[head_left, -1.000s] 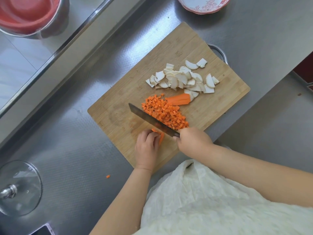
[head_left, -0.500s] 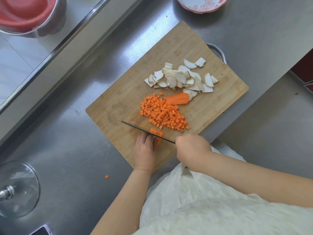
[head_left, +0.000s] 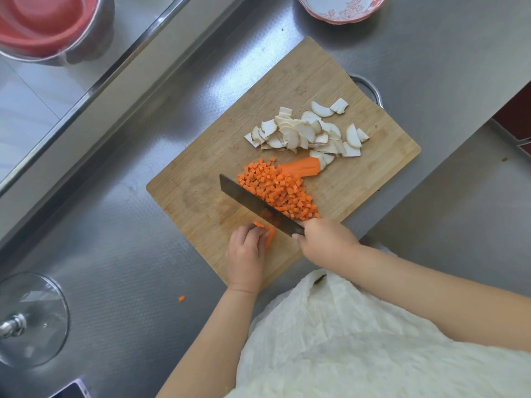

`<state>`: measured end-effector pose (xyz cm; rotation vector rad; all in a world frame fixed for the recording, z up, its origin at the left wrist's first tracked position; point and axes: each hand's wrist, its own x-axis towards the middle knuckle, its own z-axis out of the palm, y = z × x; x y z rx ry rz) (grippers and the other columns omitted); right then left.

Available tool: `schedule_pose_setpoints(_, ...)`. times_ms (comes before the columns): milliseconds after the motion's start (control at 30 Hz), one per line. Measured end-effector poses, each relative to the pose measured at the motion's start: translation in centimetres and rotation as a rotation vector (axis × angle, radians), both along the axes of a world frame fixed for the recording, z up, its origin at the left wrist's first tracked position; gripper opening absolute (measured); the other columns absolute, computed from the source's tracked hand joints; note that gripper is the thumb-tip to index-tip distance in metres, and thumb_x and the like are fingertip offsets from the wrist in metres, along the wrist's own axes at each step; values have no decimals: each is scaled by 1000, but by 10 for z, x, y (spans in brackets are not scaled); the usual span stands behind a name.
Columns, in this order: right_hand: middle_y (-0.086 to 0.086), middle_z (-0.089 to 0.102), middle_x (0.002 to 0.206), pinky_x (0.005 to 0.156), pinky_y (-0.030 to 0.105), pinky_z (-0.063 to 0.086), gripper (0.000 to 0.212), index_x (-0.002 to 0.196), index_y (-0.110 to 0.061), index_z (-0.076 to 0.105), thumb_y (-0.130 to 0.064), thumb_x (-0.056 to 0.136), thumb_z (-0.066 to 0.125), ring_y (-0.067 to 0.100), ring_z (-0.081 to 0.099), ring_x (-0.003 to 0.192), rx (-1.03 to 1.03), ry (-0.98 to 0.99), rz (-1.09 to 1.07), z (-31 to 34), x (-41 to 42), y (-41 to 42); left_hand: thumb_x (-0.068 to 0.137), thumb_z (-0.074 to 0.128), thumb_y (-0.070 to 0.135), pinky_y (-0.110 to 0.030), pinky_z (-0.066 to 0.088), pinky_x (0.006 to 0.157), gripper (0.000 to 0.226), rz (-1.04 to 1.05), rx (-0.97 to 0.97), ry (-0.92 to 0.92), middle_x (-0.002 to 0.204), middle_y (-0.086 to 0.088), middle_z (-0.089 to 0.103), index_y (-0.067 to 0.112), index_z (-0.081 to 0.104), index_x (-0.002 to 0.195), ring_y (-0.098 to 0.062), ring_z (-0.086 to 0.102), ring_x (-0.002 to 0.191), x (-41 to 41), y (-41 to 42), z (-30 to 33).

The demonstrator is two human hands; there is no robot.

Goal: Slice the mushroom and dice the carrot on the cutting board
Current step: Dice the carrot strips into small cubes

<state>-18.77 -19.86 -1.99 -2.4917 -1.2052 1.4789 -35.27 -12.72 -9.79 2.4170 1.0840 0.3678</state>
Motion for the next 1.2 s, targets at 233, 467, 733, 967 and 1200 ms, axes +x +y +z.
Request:
schedule_pose_setpoints(233, -1, 36, 62, 42, 26, 24, 18, 90, -16, 53, -1, 88, 43, 25, 47, 68, -20, -98, 244, 16, -10, -10, 90, 51, 24, -30, 44, 60, 31, -13, 48, 37, 81, -9, 63, 3, 69, 77, -22, 54, 75, -3, -1, -3)
schedule_pose_setpoints(467, 0, 32, 62, 43, 24, 23, 36, 63, -17, 29, 3, 89, 45, 19, 40, 58, -113, -130, 280, 18, -17, -1, 88, 50, 19, -33, 47, 55, 28, -20, 38, 46, 78, -11, 63, 1, 65, 73, -27, 57, 70, -5, -1, -7)
schedule_pose_setpoints(733, 4, 52, 77, 61, 28, 41, 23, 99, -8, 60, -26, 98, 46, 28, 56, 80, -55, 30, 17, -7, -9, 10, 90, 56, 26, -29, 44, 60, 28, -22, 45, 36, 83, -8, 64, 5, 70, 80, -23, 57, 74, -4, -2, -7)
schedule_pose_setpoints(967, 7, 57, 79, 56, 28, 39, 20, 94, -13, 59, -25, 98, 43, 27, 56, 73, 29, -2, 88, 6, -10, -9, 92, 56, 23, -31, 43, 67, 25, -53, 34, 3, 88, -8, 64, 4, 70, 84, -22, 55, 78, -13, -2, -4)
schedule_pose_setpoints(1200, 12, 64, 99, 42, 28, 21, 13, 84, -15, 46, -4, 90, 43, 30, 57, 79, -29, -70, 341, 30, -17, -10, 90, 53, 20, -34, 45, 71, 26, -55, 34, 21, 85, -13, 64, 0, 68, 82, -26, 54, 83, -20, -2, -12)
